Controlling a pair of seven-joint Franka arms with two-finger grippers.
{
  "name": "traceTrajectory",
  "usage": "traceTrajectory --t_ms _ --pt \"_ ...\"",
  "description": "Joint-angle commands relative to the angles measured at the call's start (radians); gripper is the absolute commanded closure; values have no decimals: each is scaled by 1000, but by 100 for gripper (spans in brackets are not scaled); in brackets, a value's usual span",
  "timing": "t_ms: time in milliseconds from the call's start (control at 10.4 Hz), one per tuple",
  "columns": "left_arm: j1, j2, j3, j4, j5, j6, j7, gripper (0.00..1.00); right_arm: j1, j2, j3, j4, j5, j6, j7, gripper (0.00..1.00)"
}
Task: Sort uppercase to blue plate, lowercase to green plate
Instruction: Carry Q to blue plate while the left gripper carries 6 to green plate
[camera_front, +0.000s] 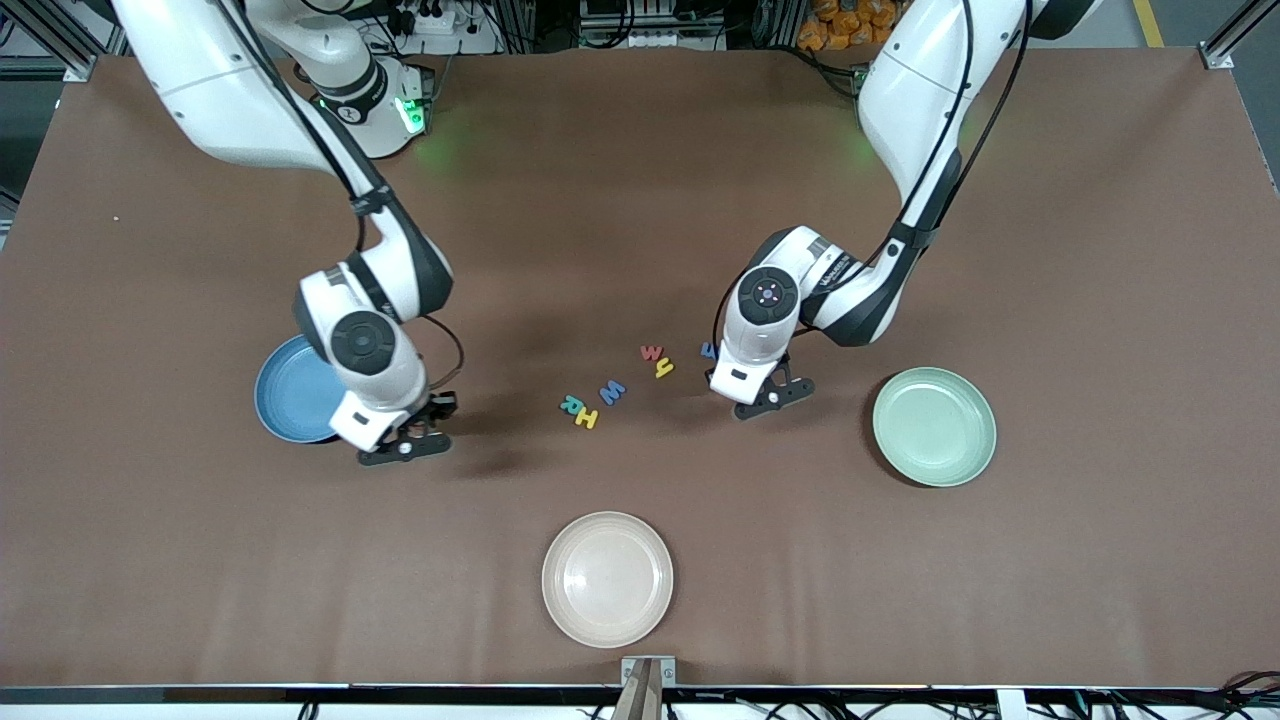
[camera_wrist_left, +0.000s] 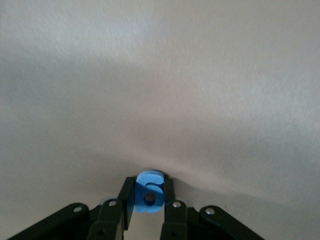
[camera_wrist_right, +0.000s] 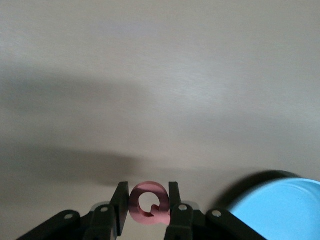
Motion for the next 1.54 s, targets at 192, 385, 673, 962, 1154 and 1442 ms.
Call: traceTrajectory --t_ms 192,385,673,962,1154,1442 --pt "77 -95 -4 -15 26 -22 50 100 -90 -136 -9 -145 47 -6 -179 89" --pt "119 -118 -4 -15 28 -64 111 100 -104 -175 -44 -211 81 32 -245 89" --pt "192 -141 -4 -18 28 -140 215 100 -127 -192 -119 -355 84 234 -360 89" --pt "287 -148 -2 -41 29 -159 353 100 -137 -196 -192 -420 96 324 -481 89" --pt "339 -159 -2 -47 28 -159 429 100 -147 -197 -207 -434 130 341 -539 84" --pt "406 -165 -2 -49 29 -159 524 100 -147 -197 -218 -434 150 344 -552 51"
